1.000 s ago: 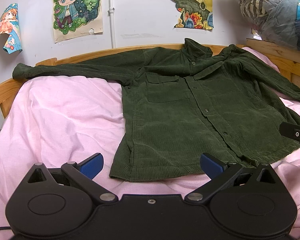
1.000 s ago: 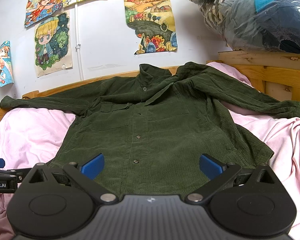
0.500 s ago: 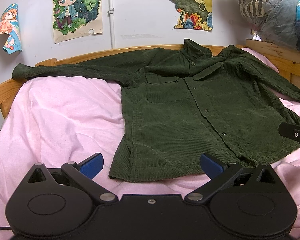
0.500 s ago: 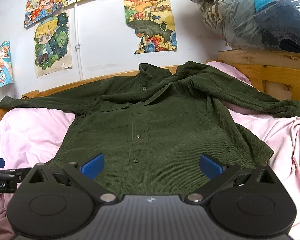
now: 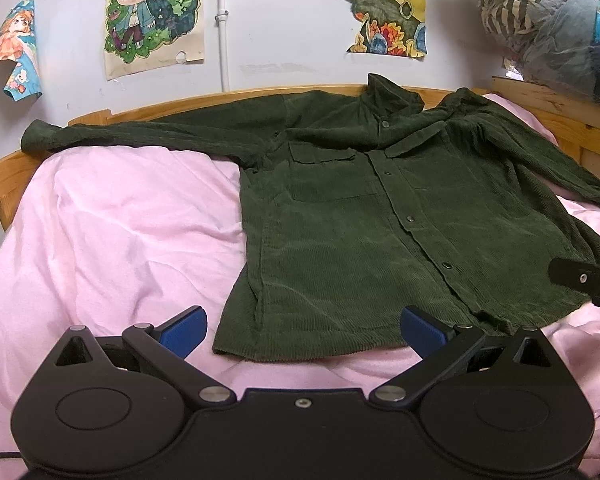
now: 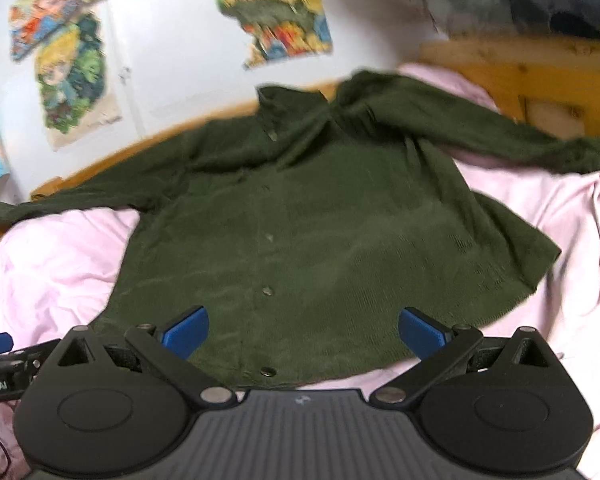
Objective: Fold large clothes
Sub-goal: 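Move the right tool to the shirt sleeve cuff and close on it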
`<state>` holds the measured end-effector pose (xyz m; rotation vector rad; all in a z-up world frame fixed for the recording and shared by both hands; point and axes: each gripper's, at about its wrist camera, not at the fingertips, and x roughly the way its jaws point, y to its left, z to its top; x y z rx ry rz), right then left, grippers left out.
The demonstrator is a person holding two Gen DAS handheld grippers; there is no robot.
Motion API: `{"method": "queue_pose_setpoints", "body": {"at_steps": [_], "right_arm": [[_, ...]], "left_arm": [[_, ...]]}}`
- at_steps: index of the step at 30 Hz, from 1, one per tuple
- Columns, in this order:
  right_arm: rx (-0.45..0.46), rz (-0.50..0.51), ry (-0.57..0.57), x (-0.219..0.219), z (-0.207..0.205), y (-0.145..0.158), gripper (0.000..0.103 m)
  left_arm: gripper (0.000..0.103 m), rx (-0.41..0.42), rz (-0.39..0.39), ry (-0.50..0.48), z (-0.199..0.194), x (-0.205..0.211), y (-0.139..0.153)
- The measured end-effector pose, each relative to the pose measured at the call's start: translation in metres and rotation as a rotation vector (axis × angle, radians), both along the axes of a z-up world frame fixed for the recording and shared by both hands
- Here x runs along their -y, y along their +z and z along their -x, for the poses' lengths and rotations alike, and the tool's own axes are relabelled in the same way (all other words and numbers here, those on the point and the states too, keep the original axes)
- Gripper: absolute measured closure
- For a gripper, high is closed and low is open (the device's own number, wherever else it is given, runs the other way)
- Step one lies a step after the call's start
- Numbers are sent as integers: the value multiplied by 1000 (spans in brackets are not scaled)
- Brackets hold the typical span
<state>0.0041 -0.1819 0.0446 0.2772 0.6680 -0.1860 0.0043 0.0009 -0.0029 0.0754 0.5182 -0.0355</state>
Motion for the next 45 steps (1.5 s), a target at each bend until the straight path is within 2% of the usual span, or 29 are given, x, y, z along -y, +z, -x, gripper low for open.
{"method": "queue_pose_setpoints", "body": {"at_steps": [3, 6, 10, 14, 19, 23, 28, 33, 35, 40, 43, 45], "right_arm": [[-81, 87, -21, 2, -18, 17, 0], [-113, 135, -36, 7, -30, 35, 0], [-71, 96, -58, 24, -35, 59, 0], [-45, 134, -75, 37, -39, 73, 0], [-19, 197, -82, 51, -48, 78, 0], [1, 196, -114, 70, -61, 72, 0], [13, 173, -195, 104, -75, 54, 0], [-24, 165, -279, 139, -92, 27, 0], [-56, 153, -305, 152, -101, 15, 0], [-110, 141, -352, 176, -117, -6, 0], [-74, 121, -408, 188, -113, -10, 0], [15, 86, -445, 195, -97, -12, 0]], "left_arm": [[1, -14, -2, 0, -11, 1, 3], [1, -10, -7, -6, -29, 1, 14], [1, 26, -25, -22, -54, 6, 38], [1, 56, -94, -43, -73, 18, 61], [0, 70, -131, -61, -91, 33, 85], [0, 27, -129, -72, -112, 44, 93], [1, 25, -209, -21, -146, 62, 80], [0, -29, -204, 13, -192, 79, 62], [1, -41, -206, 4, -207, 88, 54], [1, -65, -216, -94, -228, 108, 25], [1, -76, -222, -133, -240, 122, 12], [1, -86, -216, -154, -246, 130, 7]]}}
